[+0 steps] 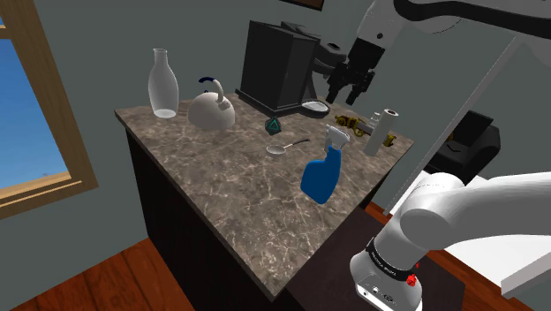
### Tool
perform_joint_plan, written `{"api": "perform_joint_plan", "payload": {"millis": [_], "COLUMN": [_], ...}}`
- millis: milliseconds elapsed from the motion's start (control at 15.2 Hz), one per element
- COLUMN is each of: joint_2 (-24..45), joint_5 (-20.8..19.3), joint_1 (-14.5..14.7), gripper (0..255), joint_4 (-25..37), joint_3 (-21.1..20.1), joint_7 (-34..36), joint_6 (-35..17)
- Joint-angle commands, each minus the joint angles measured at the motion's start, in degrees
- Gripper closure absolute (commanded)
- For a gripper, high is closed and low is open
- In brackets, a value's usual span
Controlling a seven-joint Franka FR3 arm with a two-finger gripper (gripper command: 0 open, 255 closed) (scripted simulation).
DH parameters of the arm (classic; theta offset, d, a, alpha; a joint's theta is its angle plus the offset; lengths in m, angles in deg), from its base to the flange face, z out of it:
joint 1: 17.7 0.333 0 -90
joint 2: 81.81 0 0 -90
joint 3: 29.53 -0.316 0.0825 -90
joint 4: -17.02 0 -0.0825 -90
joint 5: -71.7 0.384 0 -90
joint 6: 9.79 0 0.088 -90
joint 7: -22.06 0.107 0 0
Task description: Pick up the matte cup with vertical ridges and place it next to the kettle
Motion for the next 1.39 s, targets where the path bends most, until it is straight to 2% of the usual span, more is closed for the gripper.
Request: {"api": "perform_joint_plan", "payload": {"millis": [0, 396, 792, 1320], "joint_2": [0.0, 3.4, 9.6, 22.1], "joint_5": [0.0, -3.0, -5.0, -4.0], "joint_1": [0.0, -2.1, -3.6, -4.0], "gripper": [0, 0, 0, 0], "joint_4": [0.0, -2.7, -3.0, 0.6], "joint_3": [0.0, 7.5, 15.3, 25.9], "joint_7": [0.0, -8.0, -16.1, -28.2], "joint_6": [0.0, -5.0, -10.3, -17.0]}}
